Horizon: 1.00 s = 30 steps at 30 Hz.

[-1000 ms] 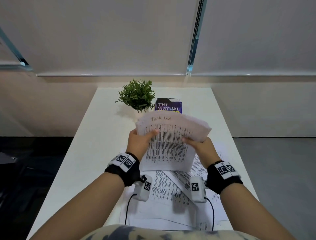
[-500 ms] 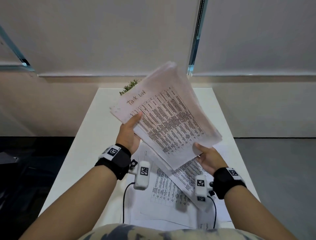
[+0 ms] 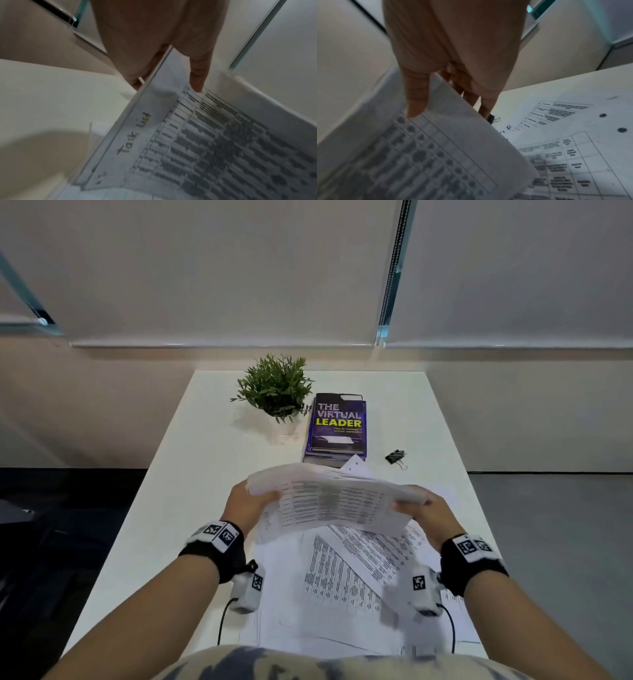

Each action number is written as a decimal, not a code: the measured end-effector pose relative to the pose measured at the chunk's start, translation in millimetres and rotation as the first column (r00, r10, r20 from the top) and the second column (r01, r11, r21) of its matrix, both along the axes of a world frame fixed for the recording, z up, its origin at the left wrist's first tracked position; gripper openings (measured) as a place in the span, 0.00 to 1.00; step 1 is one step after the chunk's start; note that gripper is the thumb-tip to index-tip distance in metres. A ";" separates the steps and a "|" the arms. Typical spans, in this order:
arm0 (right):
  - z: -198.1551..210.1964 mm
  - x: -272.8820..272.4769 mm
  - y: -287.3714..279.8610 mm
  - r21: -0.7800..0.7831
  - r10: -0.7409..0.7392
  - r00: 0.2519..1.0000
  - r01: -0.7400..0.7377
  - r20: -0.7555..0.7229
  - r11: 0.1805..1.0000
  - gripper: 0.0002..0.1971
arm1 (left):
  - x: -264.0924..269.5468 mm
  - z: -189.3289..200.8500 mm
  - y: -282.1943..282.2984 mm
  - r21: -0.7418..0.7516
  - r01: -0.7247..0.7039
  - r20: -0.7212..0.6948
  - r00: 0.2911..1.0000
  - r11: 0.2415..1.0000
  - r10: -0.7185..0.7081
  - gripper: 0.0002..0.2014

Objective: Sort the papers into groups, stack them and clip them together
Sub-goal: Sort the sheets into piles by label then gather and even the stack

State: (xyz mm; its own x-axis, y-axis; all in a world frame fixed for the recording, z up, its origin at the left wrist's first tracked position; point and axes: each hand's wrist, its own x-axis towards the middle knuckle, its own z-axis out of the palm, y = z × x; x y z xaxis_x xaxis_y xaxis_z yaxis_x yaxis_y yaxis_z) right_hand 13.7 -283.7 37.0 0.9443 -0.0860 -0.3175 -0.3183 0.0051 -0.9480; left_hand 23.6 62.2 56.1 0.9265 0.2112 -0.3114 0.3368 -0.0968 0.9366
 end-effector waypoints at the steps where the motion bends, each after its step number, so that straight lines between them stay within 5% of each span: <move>1: -0.2 -2.3 4.1 -0.035 0.011 1.000 -0.011 -0.001 0.999 0.15 | -1.9 -2.5 -2.8 -0.014 -0.016 -0.007 1.000 1.000 0.016 0.14; 8: 9.7 -1.5 10.3 -0.187 0.043 0.999 -0.036 0.030 0.982 0.14 | -2.4 3.1 -1.0 -0.010 -0.039 0.064 0.997 0.999 0.040 0.10; 10: 18.9 -3.1 10.5 -0.249 0.081 0.992 -0.053 0.102 0.967 0.13 | -3.7 4.9 -0.4 -0.039 -0.033 0.110 0.993 0.999 0.037 0.16; 13: 32.4 -4.6 15.0 -0.335 0.094 0.970 -0.013 0.226 0.942 0.24 | -2.0 5.0 -3.3 -0.073 -0.070 0.127 0.989 0.995 0.079 0.23; 15: 35.0 -3.9 18.9 -0.438 0.160 0.935 -0.005 0.318 0.899 0.28 | 0.3 5.2 -7.1 -0.080 -0.098 0.114 0.988 0.992 0.106 0.21; 19: 30.2 1.3 19.6 -0.607 0.245 0.909 0.011 0.337 0.794 0.21 | 4.8 0.0 -6.1 -0.070 -0.134 0.106 0.984 0.988 0.141 0.20; 25: 28.8 1.0 11.6 -0.495 0.150 0.907 0.071 0.394 0.866 0.24 | 5.7 -4.1 3.6 -0.075 -0.158 0.096 0.982 0.985 0.165 0.13; 30: 15.9 5.8 11.4 -0.150 -0.019 0.991 0.039 0.136 0.988 0.26 | -0.3 -9.0 3.6 -0.104 -0.040 0.091 0.995 0.994 0.049 0.19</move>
State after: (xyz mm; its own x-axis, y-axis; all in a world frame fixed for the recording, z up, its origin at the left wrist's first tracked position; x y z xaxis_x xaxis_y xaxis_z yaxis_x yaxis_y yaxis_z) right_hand 19.5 -272.3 52.9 0.9737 -0.1517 -0.1697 -0.1905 -0.1345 -0.9724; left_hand 23.3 65.8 47.1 0.9428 0.2246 -0.2464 0.2498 0.0136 0.9682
